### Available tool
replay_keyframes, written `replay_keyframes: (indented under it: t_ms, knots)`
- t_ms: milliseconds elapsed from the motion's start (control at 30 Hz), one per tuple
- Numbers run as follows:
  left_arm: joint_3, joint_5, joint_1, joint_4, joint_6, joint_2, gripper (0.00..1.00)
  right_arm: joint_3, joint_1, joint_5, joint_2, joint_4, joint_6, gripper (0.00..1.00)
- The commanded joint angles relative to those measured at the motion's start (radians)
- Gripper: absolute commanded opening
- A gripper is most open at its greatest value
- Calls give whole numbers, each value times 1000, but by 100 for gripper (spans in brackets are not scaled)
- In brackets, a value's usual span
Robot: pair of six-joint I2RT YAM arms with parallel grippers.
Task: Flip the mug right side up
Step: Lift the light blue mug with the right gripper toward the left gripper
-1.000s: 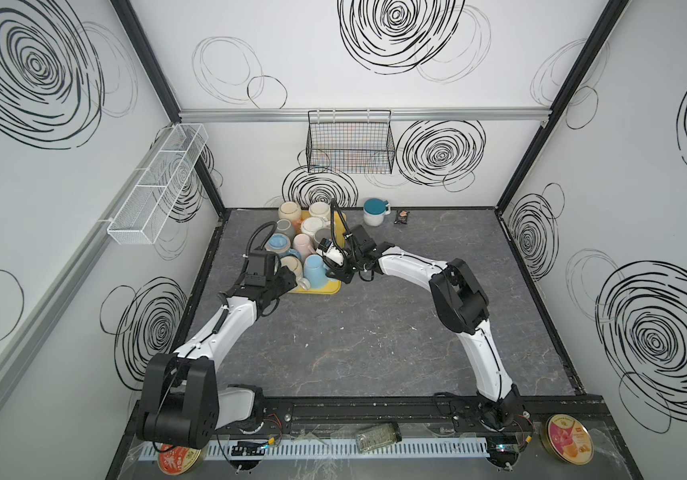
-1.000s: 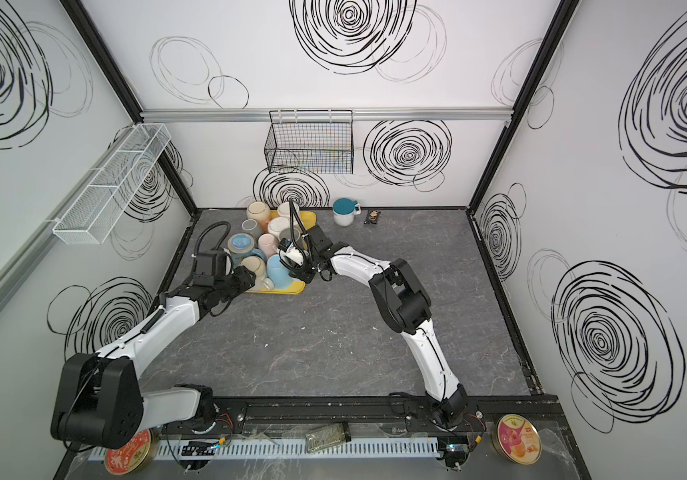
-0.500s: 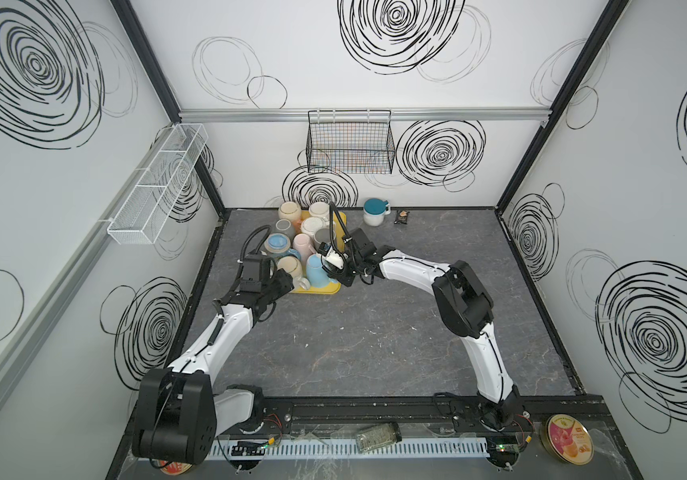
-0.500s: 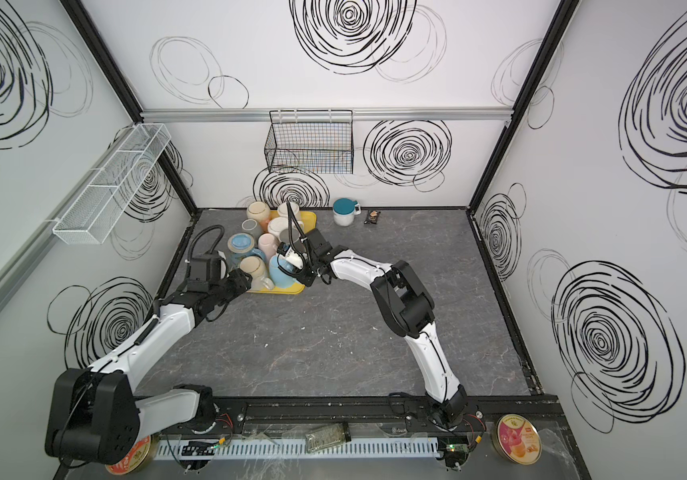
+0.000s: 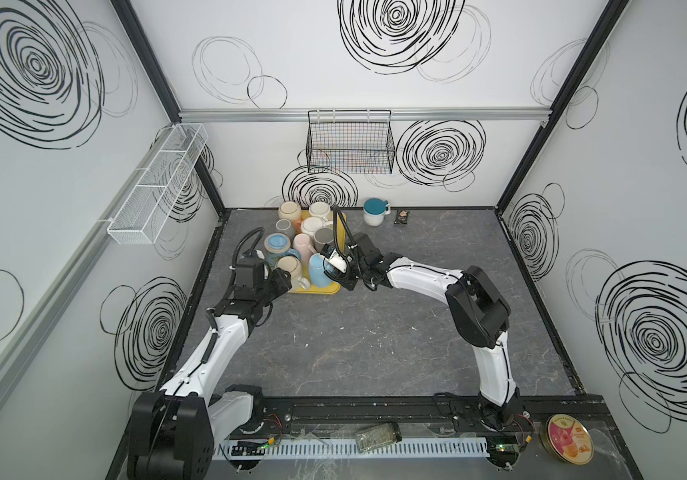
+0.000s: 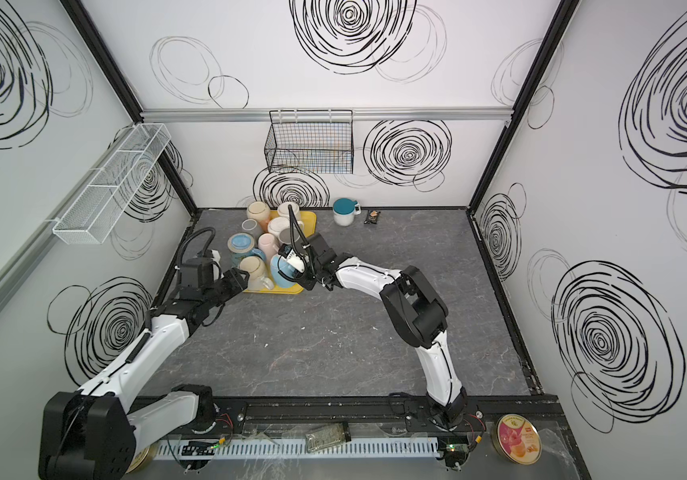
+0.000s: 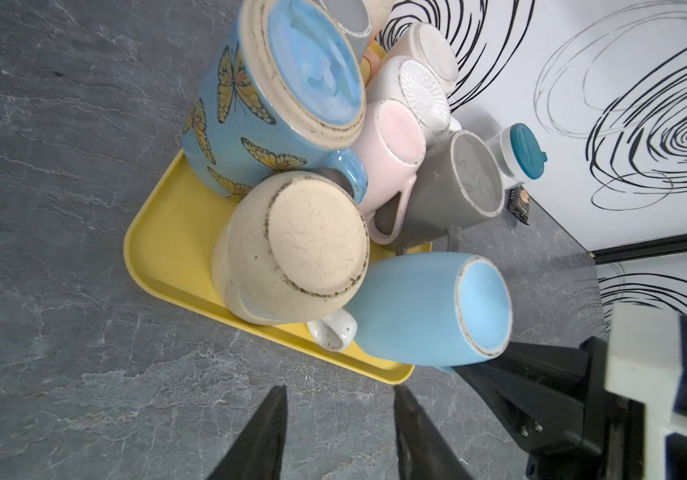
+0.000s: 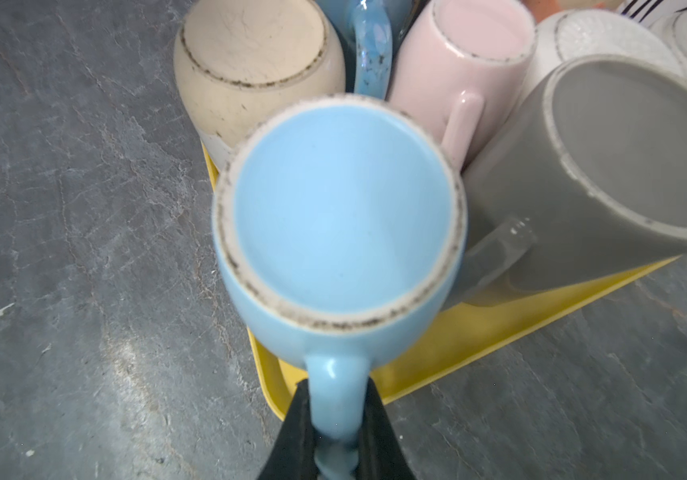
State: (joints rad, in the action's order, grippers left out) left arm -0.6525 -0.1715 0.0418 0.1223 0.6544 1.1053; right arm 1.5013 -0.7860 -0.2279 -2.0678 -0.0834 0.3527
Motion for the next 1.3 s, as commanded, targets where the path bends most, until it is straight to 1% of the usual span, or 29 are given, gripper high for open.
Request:
replay_keyframes:
  t_ms: [0, 200, 400, 467, 567, 633, 733, 867, 1000, 1100, 1267]
  knots:
    - [26, -31, -13, -90, 5, -41, 46, -19, -4, -1, 100, 164, -48, 0]
    - [42, -74, -17, -172, -7, -90, 49, -50, -4, -13, 160, 240, -126, 0]
    - [71, -100, -16, -279, -9, -163, 54, -89, -3, -37, 214, 353, -198, 0]
    - [92, -120, -16, -332, 5, -184, 56, -95, -3, -34, 229, 379, -223, 0]
    - [143, -168, -12, -464, 20, -218, 59, -98, 4, -34, 252, 416, -268, 0]
    - [170, -178, -1, -536, 29, -244, 61, -101, 11, -40, 269, 451, -309, 0]
    - [190, -184, 10, -593, 51, -264, 67, -103, 25, -60, 288, 495, -374, 0]
    - [213, -224, 39, -722, 125, -236, 68, -109, 48, -110, 308, 579, -484, 0]
    - [209, -253, 104, -832, 170, -161, 69, -118, 66, -159, 317, 668, -582, 0]
    - [211, -265, 143, -958, 205, -110, 70, -129, 75, -200, 324, 740, -645, 0]
    - [187, -280, 153, -1087, 263, -40, 69, -143, 86, -261, 330, 855, -744, 0]
